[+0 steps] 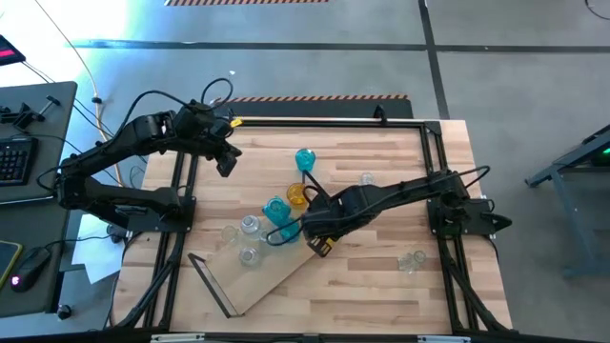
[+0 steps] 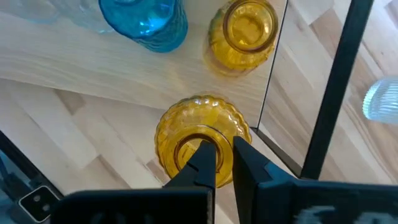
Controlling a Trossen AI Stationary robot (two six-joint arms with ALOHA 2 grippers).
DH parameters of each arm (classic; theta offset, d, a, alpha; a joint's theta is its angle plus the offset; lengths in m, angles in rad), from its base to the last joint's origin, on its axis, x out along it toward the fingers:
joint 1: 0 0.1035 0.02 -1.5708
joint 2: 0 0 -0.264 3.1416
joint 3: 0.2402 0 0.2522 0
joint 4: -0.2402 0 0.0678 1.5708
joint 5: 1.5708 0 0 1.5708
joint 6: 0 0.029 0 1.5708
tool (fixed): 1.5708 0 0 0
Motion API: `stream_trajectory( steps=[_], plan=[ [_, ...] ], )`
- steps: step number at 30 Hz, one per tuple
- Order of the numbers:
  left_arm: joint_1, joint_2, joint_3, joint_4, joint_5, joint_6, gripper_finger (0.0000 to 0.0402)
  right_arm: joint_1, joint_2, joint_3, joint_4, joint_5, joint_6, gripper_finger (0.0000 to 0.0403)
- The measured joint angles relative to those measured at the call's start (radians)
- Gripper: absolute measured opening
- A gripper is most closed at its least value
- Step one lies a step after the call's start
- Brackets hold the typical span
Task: Sort vases onto shelf
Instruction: Put the yellow vase on the shelf aligned with the other yellow vases
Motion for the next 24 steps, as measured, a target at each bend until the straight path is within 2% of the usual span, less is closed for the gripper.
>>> stream_trajectory(
  steps=[7,13,17,21,24],
  plan=[
    [-0.082,-0.074,0.0,0.001,-0.017,0.041,0.0,0.013,0.0,0.0,-0.012,0.063,0.065,0.0004],
    [-0.088,-0.186,0.0,-0.006,-0.079,0.087,0.0,0.015,-0.002,-0.024,-0.013,0.127,0.135,0.0004],
    [-0.088,-0.25,0.0,-0.005,-0.101,0.089,0.0,0.014,-0.003,-0.091,0.006,0.102,0.159,0.0004],
    [-0.087,-0.295,0.0,-0.005,-0.117,0.088,0.0,0.015,-0.003,-0.16,0.118,0.049,0.176,0.0004],
    [-0.088,-0.311,0.0,-0.005,-0.117,0.097,0.0,0.016,-0.004,-0.17,0.172,0.049,0.188,0.0004]
  ],
)
